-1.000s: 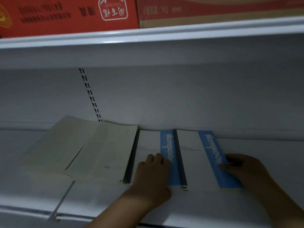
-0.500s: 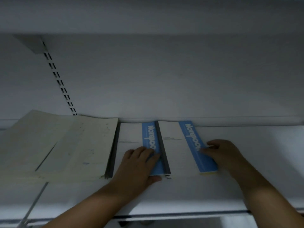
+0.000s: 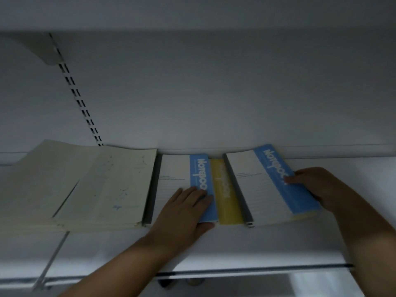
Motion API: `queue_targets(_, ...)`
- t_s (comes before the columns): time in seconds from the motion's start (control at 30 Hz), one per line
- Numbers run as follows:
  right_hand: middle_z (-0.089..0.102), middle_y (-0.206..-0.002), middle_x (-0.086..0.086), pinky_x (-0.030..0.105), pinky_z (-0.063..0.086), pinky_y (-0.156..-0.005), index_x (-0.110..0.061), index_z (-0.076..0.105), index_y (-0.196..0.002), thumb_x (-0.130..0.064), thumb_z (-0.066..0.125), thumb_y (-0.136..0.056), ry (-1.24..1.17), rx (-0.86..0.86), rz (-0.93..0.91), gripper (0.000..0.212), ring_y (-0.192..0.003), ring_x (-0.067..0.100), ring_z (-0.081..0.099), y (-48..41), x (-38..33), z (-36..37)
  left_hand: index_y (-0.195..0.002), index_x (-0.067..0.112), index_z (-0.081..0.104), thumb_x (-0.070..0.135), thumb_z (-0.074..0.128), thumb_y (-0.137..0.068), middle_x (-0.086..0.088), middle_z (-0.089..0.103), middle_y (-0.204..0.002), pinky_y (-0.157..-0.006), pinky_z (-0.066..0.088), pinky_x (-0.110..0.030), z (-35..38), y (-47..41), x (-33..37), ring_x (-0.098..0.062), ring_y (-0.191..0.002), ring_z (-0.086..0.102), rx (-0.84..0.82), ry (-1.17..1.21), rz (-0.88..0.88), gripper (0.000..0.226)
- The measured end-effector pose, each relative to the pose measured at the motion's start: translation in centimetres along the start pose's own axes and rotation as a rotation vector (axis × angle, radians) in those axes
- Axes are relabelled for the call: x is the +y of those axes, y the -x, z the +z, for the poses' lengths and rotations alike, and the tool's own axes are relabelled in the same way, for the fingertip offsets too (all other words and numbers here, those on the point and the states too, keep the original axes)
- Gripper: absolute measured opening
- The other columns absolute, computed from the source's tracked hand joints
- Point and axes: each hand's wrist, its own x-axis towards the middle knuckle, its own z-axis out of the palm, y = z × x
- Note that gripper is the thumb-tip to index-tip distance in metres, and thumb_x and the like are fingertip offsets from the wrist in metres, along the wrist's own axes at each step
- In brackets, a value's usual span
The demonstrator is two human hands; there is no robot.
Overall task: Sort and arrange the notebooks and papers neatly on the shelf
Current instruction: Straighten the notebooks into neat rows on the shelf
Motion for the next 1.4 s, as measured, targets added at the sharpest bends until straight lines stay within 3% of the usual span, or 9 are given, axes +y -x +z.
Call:
queue_targets(0.13, 0.054, -0.133, 0.02, 0.04, 0.045, -0.097, -0.005, 0.054, -0.127, -0.03, 0.072, -0.075, 0.318, 0.204, -0.112, 0.061, -0.114, 0.034, 0.055, 1.7, -1.1, 1.5, -0.133, 0.023, 0.044, 0.054, 0.04, -0.08, 0.0, 0.057, -0.134, -0.107, 0.036, -0.045, -0.6, 0.1, 0.8, -0.021, -0.127, 0.053, -0.036, 0.017, -0.052, 0.062)
queue_targets(0.23, 0.063, -0.114, 0.006, 0.021, 0.05, -0.076, -0.011, 0.058, -0.122, -0.018, 0.065, -0.084, 0.057, 0.037, -0.311, 0.039, -0.103, 0.024, 0.061, 5.6, -2.9, 7.0, -0.148, 0.029, 0.014, 0.05, 0.044, -0.088, 0.006, 0.014, -0.159, -0.12, 0.001, -0.047, -1.5, 0.2, 0.6, -0.019, -0.148, 0.005, -0.113, 0.016, -0.166, 0.07)
queue_targets(0.37, 0.048, -0.087, -0.012, 0.013, 0.044, -0.06, -0.024, 0.05, -0.125, -0.022, 0.057, -0.09, 0.021, -0.332, -0.227, 0.035, -0.074, -0.002, 0.05, 7.8, -3.1, 13.1, -0.147, 0.03, 0.011, 0.052, 0.045, -0.086, 0.006, 0.004, -0.159, -0.12, 0.004, -0.046, -2.2, 1.4, -0.7, -0.019, -0.147, -0.003, -0.179, -0.027, -0.286, 0.073)
queue_targets(0.5, 0.045, -0.137, 0.0, 0.027, 0.044, -0.093, -0.022, 0.029, -0.144, -0.033, 0.058, -0.088, 0.029, -0.262, -0.181, 0.064, -0.113, 0.014, 0.049, 6.6, -2.6, 13.6, -0.148, 0.03, 0.009, 0.051, 0.043, -0.088, 0.005, 0.001, -0.16, -0.121, 0.005, -0.041, -2.2, 1.9, -0.8, -0.018, -0.147, -0.005, -0.201, 0.008, -0.319, 0.072)
queue_targets(0.67, 0.045, -0.14, -0.001, 0.038, 0.048, -0.099, -0.027, 0.032, -0.143, -0.031, 0.065, -0.082, -0.129, -0.261, -0.106, 0.07, -0.117, 0.02, 0.054, 5.7, -2.5, 13.2, -0.147, 0.032, 0.01, 0.05, 0.048, -0.086, 0.004, 0.0, -0.16, -0.119, 0.005, -0.039, -2.3, 1.5, -0.2, -0.02, -0.147, -0.007, -0.2, 0.099, -0.394, 0.074)
queue_targets(0.9, 0.071, -0.098, 0.01, 0.034, 0.053, -0.077, -0.015, 0.067, -0.092, -0.014, 0.064, -0.077, -0.196, -0.317, -0.184, 0.016, -0.086, 0.023, 0.066, 5.3, -3.2, 15.4, -0.147, 0.029, 0.012, 0.045, 0.049, -0.087, 0.001, 0.005, -0.16, -0.12, -0.006, -0.042, -3.2, 1.0, 0.0, -0.02, -0.148, -0.005, -0.212, 0.07, -0.302, 0.073)
queue_targets(1.0, 0.071, -0.095, 0.006, 0.027, 0.05, -0.065, -0.017, 0.066, -0.095, -0.015, 0.068, -0.077, -0.155, -0.341, -0.241, 0.018, -0.086, 0.022, 0.067, 5.4, -3.5, 16.3, -0.148, 0.029, 0.008, 0.041, 0.05, -0.089, 0.001, 0.002, -0.16, -0.12, -0.005, -0.047, -3.4, 1.1, -0.1, -0.022, -0.148, -0.007, -0.24, 0.049, -0.301, 0.073)
queue_targets(1.27, 0.071, -0.105, 0.01, 0.038, 0.052, -0.088, -0.015, 0.067, -0.098, -0.008, 0.064, -0.083, -0.213, -0.382, -0.231, 0.018, -0.093, 0.021, 0.066, 5.5, -3.3, 16.0, -0.148, 0.022, 0.011, 0.019, 0.041, -0.095, -0.007, 0.007, -0.159, -0.118, 0.011, -0.046, -4.4, 1.1, -0.2, -0.032, -0.146, 0.005, -0.312, -0.097, -0.281, 0.061)
queue_targets(1.4, 0.065, -0.107, -0.005, 0.016, 0.046, -0.082, -0.02, 0.064, -0.111, -0.013, 0.063, -0.085, 0.008, -0.222, -0.402, 0.027, -0.094, 0.009, 0.06, 5.2, -4.5, 12.5, -0.145, 0.023, 0.019, 0.02, 0.043, -0.093, -0.006, 0.018, -0.155, -0.115, 0.019, -0.043, -4.6, 0.8, -0.3, -0.03, -0.142, 0.018, -0.286, -0.138, -0.284, 0.057)
